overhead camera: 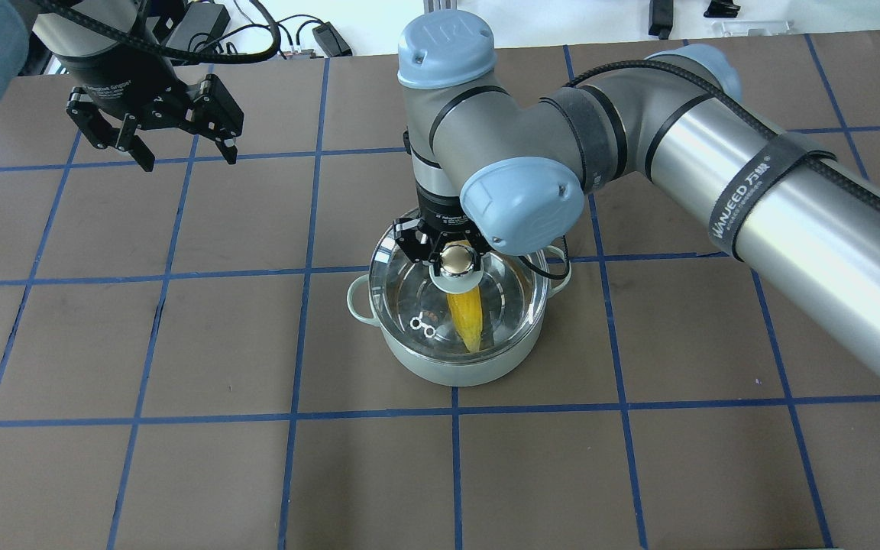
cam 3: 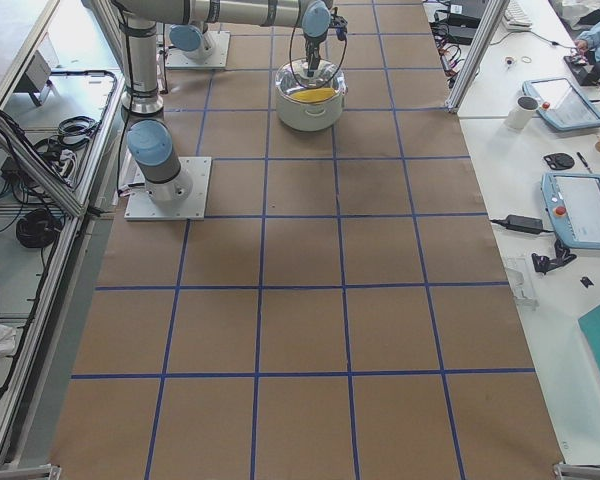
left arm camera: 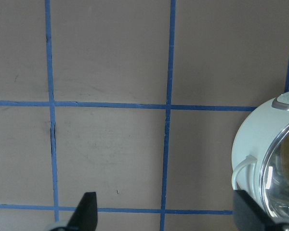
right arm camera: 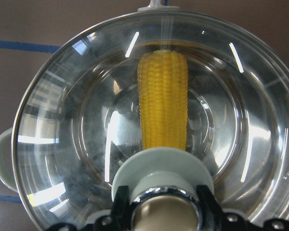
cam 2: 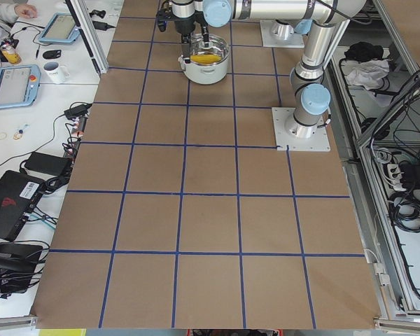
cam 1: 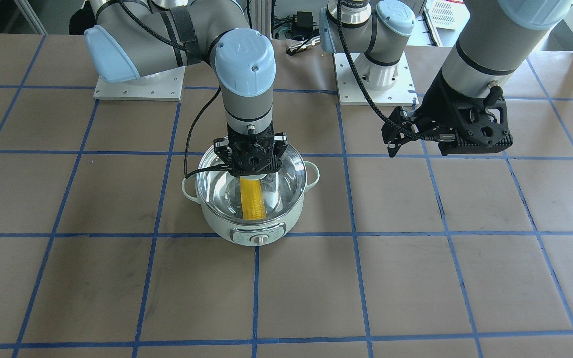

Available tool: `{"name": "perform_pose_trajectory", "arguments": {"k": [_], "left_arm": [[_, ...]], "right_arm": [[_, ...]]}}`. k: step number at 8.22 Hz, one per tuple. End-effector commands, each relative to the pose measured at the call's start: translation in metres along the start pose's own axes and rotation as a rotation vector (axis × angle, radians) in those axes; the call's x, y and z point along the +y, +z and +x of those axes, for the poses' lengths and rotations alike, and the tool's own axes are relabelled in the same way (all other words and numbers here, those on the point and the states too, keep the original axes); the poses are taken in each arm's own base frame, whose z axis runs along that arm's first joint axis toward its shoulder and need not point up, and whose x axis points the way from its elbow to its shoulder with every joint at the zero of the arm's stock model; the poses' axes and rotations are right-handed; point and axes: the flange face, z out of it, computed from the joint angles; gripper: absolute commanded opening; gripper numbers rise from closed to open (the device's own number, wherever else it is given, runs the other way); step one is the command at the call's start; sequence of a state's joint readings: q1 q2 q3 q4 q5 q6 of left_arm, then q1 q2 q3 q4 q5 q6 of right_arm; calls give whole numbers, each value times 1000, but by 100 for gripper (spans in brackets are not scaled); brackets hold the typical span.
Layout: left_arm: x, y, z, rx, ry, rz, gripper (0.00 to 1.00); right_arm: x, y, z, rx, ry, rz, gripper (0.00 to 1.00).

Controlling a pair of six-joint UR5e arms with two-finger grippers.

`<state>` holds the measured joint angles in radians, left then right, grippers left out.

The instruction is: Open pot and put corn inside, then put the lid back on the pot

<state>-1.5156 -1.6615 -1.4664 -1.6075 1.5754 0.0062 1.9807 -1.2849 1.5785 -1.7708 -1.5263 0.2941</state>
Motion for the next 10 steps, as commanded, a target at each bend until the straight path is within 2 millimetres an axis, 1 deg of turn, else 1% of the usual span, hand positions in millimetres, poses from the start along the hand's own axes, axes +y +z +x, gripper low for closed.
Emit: {"name": "perform_pose_trajectory", "arguments": {"k": [1,8,9,10], "left_arm": [[-2,2,0,0,-2,-3,100],[-3,3,0,0,-2,0,100],[-4,4,-1,0,-3,-3,100],[-5,6,0,2,-2,-6,100]], "right_arm": [[1,1,-2,-12,-2,-8,2],[-1,1,-2,-13,-29,1,2],[0,1,-2,-10,-30,0,5],[0,2,-1,0,-41,1,33]]}}
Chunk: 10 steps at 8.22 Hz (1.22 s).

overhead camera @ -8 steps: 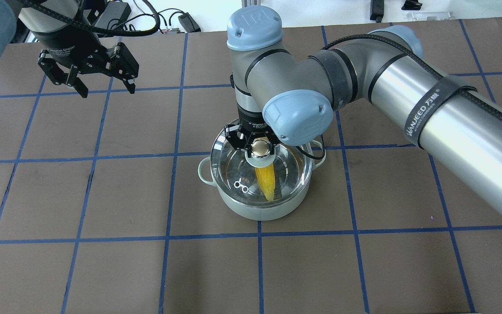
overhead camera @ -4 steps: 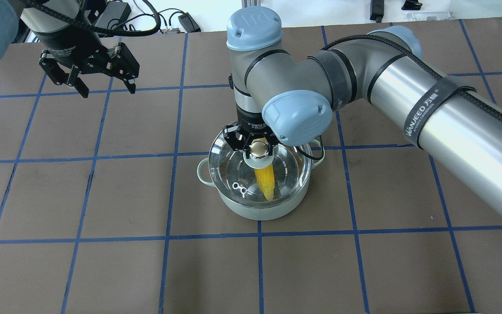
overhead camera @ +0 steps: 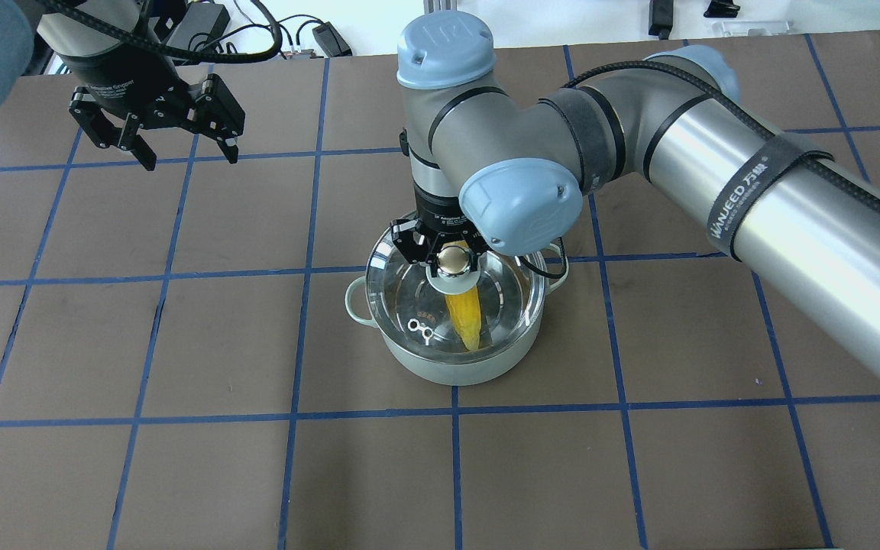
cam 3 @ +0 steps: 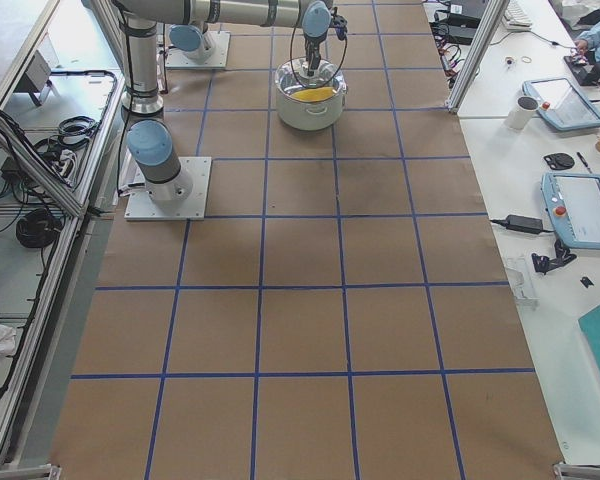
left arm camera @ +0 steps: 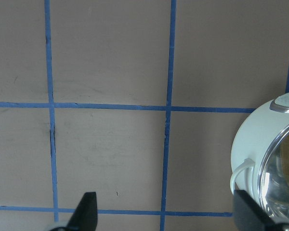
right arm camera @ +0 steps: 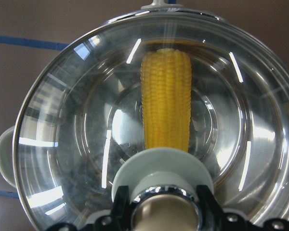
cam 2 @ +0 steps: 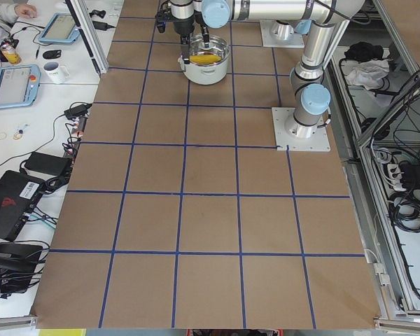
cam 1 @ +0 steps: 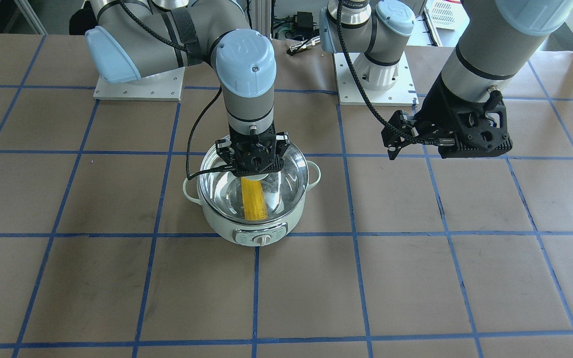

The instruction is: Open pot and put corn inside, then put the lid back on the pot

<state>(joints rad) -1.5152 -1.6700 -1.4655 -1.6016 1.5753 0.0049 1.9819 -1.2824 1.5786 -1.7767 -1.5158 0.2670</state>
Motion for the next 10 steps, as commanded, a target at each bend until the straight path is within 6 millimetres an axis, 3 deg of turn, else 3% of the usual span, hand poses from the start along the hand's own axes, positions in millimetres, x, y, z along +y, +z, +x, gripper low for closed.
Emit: {"name": "perform_pose_trajectory", "arguments": {"k": [1,3,4,9,10], "left_arm": [[-1,2,0,1,0,-4,100],[-1,2,0,0,2,-4,100],[-2,3,0,1,0,-6,100],[-1,2,0,1,0,-4,100],[-1,2,-1,0,-1,-4,100]], "right_arm": [[1,5,2,16,-16,-7,71],[2,6,2,15,-13,-9,97],[2,5,2,13,-14,-3,100],[2,2,3,7,-14,7,100],[2,2,3,9,-16,8,91]]}}
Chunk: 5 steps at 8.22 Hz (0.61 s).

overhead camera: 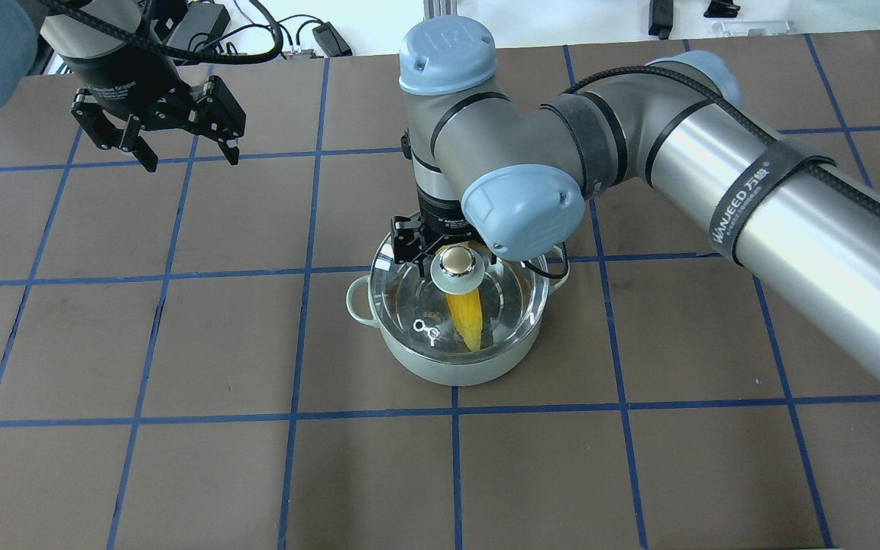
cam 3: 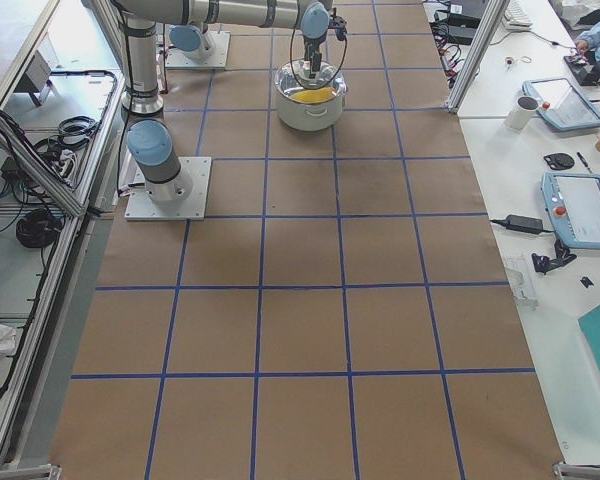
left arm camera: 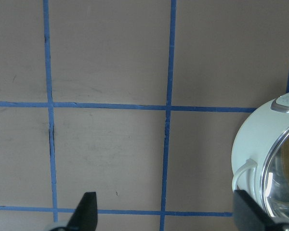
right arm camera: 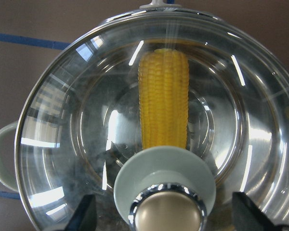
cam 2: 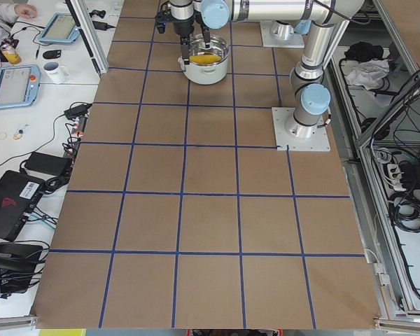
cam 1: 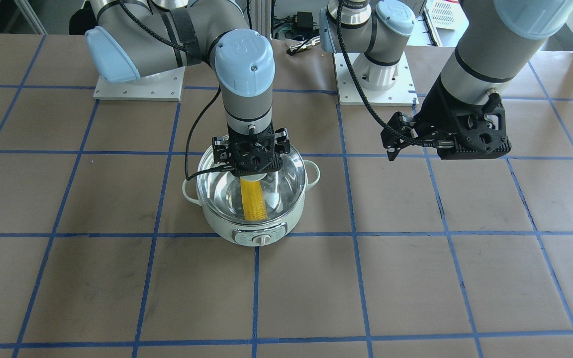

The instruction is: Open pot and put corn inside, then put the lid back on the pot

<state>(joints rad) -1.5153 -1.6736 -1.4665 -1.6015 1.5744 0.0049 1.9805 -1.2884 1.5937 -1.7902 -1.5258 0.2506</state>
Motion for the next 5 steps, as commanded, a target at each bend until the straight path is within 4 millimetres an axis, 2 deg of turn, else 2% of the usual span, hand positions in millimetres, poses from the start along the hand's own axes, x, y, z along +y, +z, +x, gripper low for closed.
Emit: {"name": "perform_pose_trajectory", "arguments": {"k": [1,2,3,4,5], "left_arm": [[0,0,0,-1,1,0,100],[0,0,-1,-1,0,0,100],[0,0,0,-1,1,0,100],[0,1,0,-1,1,-3,100],[0,1,0,0,1,-3,100]], "right_arm": [[0,-1,0,0,-1,3,70],[0,-3,1,1,1,5,73],[-1,-7,4,1,7,13,92],[0,-30,17,-7,25,51,100],[4,-55,44,-13,69,82,100]]}}
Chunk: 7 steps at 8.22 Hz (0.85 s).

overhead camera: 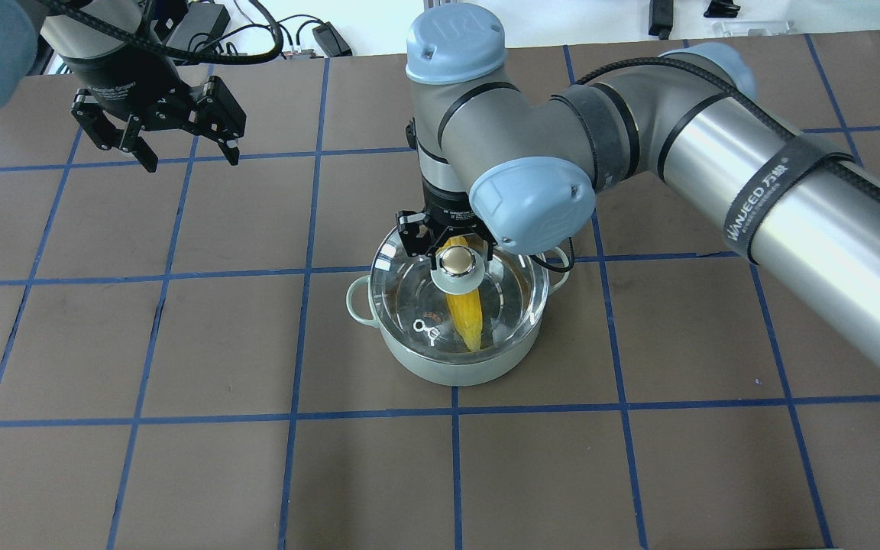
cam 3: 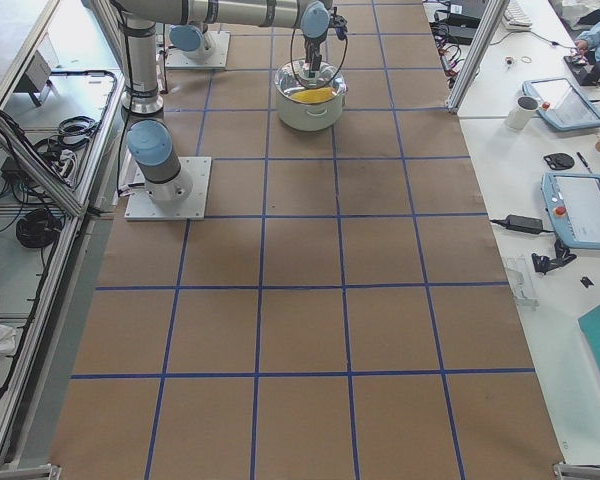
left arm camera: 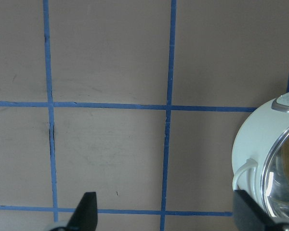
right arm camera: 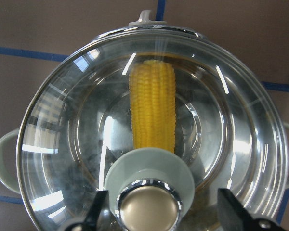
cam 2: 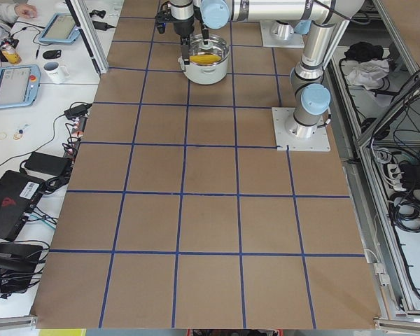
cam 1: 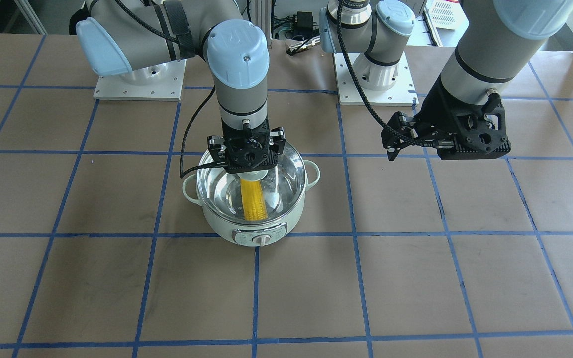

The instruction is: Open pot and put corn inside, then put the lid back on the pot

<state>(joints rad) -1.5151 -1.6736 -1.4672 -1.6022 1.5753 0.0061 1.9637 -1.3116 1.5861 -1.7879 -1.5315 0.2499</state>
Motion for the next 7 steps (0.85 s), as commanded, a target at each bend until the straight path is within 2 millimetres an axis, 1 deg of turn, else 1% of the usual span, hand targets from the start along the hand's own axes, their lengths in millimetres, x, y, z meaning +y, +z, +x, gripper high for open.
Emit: {"name": "perform_pose_trajectory", "arguments": {"k": [1,2,3,4,5,6,7], "left_arm": [[0,0,0,0,0,0,100],[-1,1,-1,0,-1,-2,100],[0,0,0,1,-1,0,100],[0,1,0,0,0,-2,100],[0,0,0,1,0,0,100],[0,0,1,3,-1,0,100],[0,0,0,1,-1,0,100]], "right_arm": [[8,-67,72,-12,117,64,100],[19,-98,107,-16,150,91,100],[24,-121,141,-20,188,128,100],[31,-139,177,-13,247,151,100],[52,-154,186,-10,242,137,100],[62,-155,186,-8,243,99,100],[63,-154,186,-11,243,97,100]]}}
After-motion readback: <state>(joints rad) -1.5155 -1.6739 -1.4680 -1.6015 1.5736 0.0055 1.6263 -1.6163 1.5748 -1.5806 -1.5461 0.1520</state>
